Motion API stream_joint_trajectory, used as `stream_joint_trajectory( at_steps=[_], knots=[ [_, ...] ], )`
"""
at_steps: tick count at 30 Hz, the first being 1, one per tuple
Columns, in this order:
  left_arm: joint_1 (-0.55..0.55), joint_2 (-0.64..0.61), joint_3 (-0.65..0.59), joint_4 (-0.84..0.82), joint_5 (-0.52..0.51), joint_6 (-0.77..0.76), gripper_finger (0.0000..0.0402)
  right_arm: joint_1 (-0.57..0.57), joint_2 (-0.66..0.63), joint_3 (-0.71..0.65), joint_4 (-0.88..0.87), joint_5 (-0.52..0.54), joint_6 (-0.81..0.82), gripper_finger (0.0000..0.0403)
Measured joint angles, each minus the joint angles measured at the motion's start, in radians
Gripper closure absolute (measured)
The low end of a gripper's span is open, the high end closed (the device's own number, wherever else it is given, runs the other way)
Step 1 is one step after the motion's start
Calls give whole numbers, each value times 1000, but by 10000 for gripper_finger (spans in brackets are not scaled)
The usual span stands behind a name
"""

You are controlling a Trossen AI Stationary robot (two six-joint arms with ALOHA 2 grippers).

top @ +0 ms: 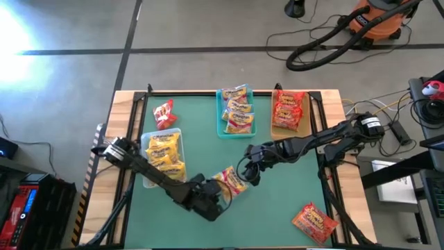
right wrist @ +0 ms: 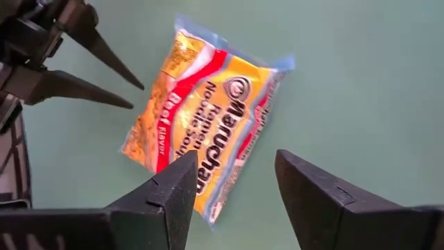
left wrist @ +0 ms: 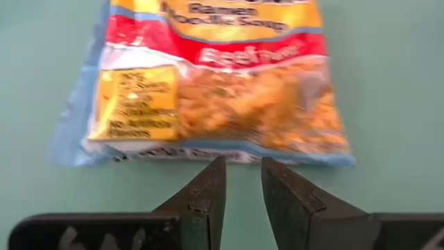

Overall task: Sort Maruchan noodles
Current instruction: Put the blue noodle pack into the blue bin

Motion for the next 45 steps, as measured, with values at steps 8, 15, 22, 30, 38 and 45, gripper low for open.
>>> stream_joint_trajectory(
  at_steps=[8, 15, 22, 30, 38, 45],
  knots=[
    [74, 39, -6, 13, -7, -1, 326, 2, 0, -13, 3, 3, 37, 225],
    [157, 52, -6, 94, -32, 76, 326, 3, 0, -13, 3, -3, 55, 225],
    [166, 27, -4, 119, 27, 161, 326, 16, 0, -13, -52, -68, 59, 227],
    [148, -6, -3, 165, 39, 389, 326, 40, -1, -53, -40, -68, 61, 227],
    [200, -5, -4, 227, 57, 470, 326, 42, -2, -109, 17, -68, 109, 228],
    [205, 18, -10, 228, 138, 503, 326, 46, -6, -114, 66, -68, 122, 227]
  ],
)
